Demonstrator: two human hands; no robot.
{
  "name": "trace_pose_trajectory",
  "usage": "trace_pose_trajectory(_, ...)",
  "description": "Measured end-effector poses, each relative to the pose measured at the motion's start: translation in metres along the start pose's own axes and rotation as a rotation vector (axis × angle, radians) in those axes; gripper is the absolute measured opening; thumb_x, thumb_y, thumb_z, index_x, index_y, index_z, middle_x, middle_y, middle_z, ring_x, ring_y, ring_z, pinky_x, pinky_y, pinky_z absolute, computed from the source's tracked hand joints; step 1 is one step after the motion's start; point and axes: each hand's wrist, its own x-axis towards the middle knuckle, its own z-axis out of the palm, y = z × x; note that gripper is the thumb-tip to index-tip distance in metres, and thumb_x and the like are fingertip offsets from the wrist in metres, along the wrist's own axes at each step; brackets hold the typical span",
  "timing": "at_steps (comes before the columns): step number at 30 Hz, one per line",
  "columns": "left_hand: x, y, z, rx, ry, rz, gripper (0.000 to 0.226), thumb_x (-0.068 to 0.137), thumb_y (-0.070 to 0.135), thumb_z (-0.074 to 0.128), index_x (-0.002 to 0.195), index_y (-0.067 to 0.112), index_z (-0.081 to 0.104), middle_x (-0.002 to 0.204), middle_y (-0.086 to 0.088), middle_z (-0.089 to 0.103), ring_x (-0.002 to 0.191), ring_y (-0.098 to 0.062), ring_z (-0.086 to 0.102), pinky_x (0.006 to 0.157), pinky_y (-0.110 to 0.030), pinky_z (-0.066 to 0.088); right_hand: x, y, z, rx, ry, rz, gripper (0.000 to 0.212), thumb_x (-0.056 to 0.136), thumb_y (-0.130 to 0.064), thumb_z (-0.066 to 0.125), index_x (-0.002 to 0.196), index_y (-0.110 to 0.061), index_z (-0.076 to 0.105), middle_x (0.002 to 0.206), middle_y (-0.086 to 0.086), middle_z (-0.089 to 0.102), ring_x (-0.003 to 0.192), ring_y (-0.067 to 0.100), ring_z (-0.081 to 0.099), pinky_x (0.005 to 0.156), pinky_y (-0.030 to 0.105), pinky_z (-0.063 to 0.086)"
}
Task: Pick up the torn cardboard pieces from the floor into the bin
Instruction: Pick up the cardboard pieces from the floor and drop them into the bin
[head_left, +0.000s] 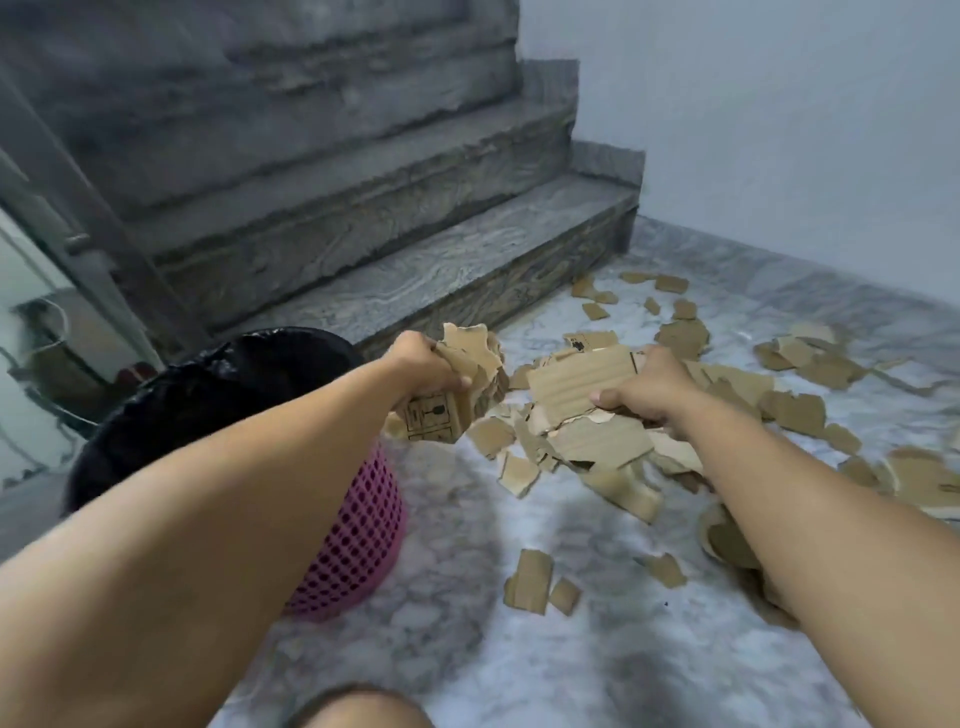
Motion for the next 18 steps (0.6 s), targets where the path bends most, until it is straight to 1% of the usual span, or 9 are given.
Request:
trace_pose_trajectory(2, -0.025, 0.007, -0.038, 0.0, 0.065, 0.005, 0.059, 0.065, 0.027, 0.089, 0.113, 0.006, 0.064, 0.101, -0.01, 0.069, 0.09, -0.025, 0.067, 0.079, -0.035, 0.056, -0.022, -0.036, -0.006, 0.01, -0.01, -0.055, 0.084, 0.075, -0.019, 0.084, 0.141, -0.003, 0.035, 0.127, 0.013, 0.051, 0.116, 0.031, 0.052, 0.082, 0.033, 0.046)
trace_pose_trajectory(3, -0.036, 0.01, -0.055, -0.005, 0.085, 0.006, 0.056, 0.066, 0.026, 0.088, 0.113, 0.006, 0.065, 0.102, -0.01, 0.069, 0.089, -0.025, 0.068, 0.077, -0.034, 0.056, -0.031, -0.053, -0.006, 0.018, -0.017, -0.08, 0.082, 0.075, -0.019, 0.084, 0.14, -0.003, 0.036, 0.128, 0.013, 0.051, 0.116, 0.03, 0.052, 0.078, 0.03, 0.043)
trace_pose_trajectory(5, -0.055, 0.008, -0.093, -0.017, 0.147, 0.006, 0.048, 0.067, 0.022, 0.088, 0.109, 0.01, 0.068, 0.1, -0.008, 0.07, 0.083, -0.023, 0.068, 0.071, -0.032, 0.056, -0.044, -0.088, -0.001, 0.013, -0.018, -0.143, 0.075, 0.073, -0.02, 0.086, 0.133, -0.004, 0.044, 0.13, 0.013, 0.054, 0.116, 0.03, 0.054, 0.079, 0.028, 0.04)
trace_pose_trajectory(8, -0.073, -0.007, -0.14, -0.017, 0.198, -0.02, 0.034, 0.068, 0.015, 0.086, 0.098, 0.011, 0.071, 0.089, -0.005, 0.068, 0.069, -0.018, 0.064, 0.065, -0.029, 0.055, -0.051, -0.134, 0.025, 0.03, -0.055, -0.203, 0.059, 0.066, -0.019, 0.09, 0.112, -0.007, 0.056, 0.118, 0.01, 0.064, 0.099, 0.025, 0.06, 0.079, 0.029, 0.046)
trace_pose_trajectory(10, -0.075, -0.025, -0.163, 0.007, 0.237, -0.056, 0.035, 0.067, 0.019, 0.088, 0.095, 0.01, 0.069, 0.089, -0.006, 0.069, 0.076, -0.021, 0.066, 0.071, -0.033, 0.056, -0.055, -0.159, 0.049, 0.049, -0.06, -0.249, 0.064, 0.063, -0.02, 0.092, 0.114, -0.006, 0.057, 0.117, 0.006, 0.064, 0.101, 0.025, 0.062, 0.081, 0.03, 0.049)
trace_pose_trajectory(11, -0.074, -0.041, -0.174, 0.014, 0.264, -0.078, 0.038, 0.066, 0.022, 0.088, 0.096, 0.01, 0.067, 0.091, -0.008, 0.069, 0.08, -0.023, 0.067, 0.073, -0.035, 0.056, -0.056, -0.171, 0.067, 0.059, -0.066, -0.27, 0.072, 0.061, -0.022, 0.093, 0.12, -0.004, 0.055, 0.118, 0.004, 0.062, 0.106, 0.026, 0.061, 0.086, 0.031, 0.05)
trace_pose_trajectory(13, -0.07, -0.071, -0.189, 0.008, 0.306, -0.135, 0.048, 0.066, 0.025, 0.088, 0.105, 0.009, 0.065, 0.095, -0.01, 0.069, 0.086, -0.027, 0.067, 0.078, -0.038, 0.057, -0.06, -0.19, 0.104, 0.069, -0.077, -0.277, 0.085, 0.057, -0.025, 0.094, 0.127, -0.003, 0.05, 0.123, 0.009, 0.061, 0.112, 0.029, 0.06, 0.092, 0.039, 0.053)
trace_pose_trajectory(16, -0.062, -0.117, -0.197, -0.047, 0.361, -0.174, 0.061, 0.068, 0.027, 0.087, 0.121, 0.01, 0.06, 0.105, -0.011, 0.068, 0.095, -0.028, 0.066, 0.087, -0.04, 0.055, -0.061, -0.197, 0.158, 0.155, -0.093, -0.258, 0.075, 0.056, -0.019, 0.094, 0.117, -0.008, 0.054, 0.114, 0.009, 0.066, 0.1, 0.027, 0.066, 0.081, 0.04, 0.059)
trace_pose_trajectory(18, -0.054, -0.147, -0.194, -0.115, 0.387, -0.135, 0.066, 0.07, 0.032, 0.085, 0.125, 0.01, 0.057, 0.115, -0.01, 0.065, 0.102, -0.028, 0.063, 0.091, -0.04, 0.053, -0.058, -0.196, 0.193, 0.17, -0.076, -0.267, 0.073, 0.056, -0.027, 0.094, 0.117, -0.011, 0.055, 0.115, 0.007, 0.066, 0.103, 0.025, 0.063, 0.087, 0.035, 0.054)
